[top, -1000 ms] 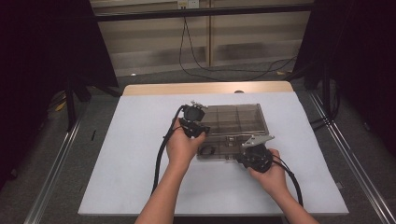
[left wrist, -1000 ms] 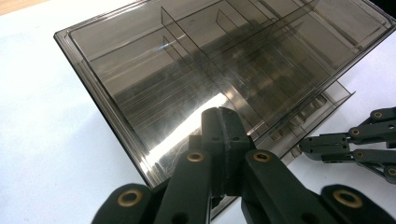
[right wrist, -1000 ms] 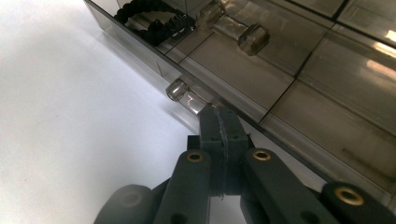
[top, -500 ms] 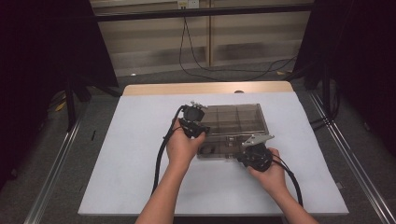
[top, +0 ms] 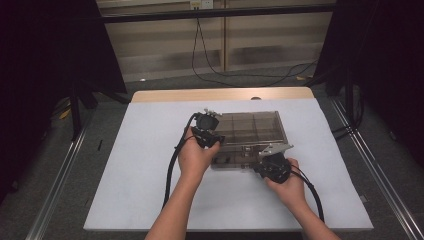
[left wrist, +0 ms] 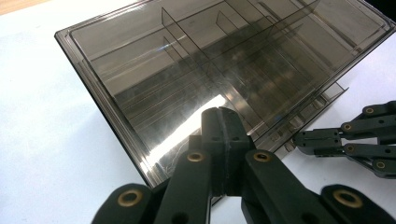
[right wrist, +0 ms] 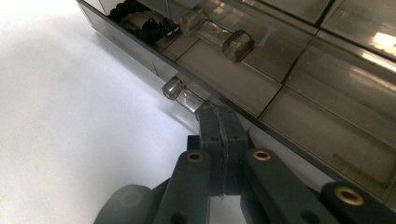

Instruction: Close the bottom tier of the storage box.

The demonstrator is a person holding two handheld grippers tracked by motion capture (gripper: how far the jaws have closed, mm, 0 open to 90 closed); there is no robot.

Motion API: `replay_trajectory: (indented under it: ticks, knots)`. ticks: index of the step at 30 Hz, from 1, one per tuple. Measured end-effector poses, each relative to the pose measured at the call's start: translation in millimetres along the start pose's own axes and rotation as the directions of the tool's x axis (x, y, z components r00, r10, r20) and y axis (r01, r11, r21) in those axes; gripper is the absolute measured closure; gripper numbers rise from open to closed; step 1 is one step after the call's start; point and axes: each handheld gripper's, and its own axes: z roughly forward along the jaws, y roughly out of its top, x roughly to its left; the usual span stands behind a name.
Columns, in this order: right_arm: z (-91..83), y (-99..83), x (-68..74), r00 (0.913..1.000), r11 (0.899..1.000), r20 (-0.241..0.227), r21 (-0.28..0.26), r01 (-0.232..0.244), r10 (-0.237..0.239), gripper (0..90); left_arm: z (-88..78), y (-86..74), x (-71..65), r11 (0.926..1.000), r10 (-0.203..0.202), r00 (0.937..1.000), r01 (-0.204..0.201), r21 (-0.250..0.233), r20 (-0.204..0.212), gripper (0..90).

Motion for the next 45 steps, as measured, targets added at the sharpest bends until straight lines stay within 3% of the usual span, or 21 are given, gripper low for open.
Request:
replay_trajectory:
  ticks: [45]
  knots:
    - [4.1, 5.1, -2.5, 0.9998, 1.000, 0.022, -0.007, -0.004, 0.004, 90.0, 0.2, -0.7, 0.1, 1.0000, -0.006, 1.0000, 0.006, -0.007, 0.001, 90.0]
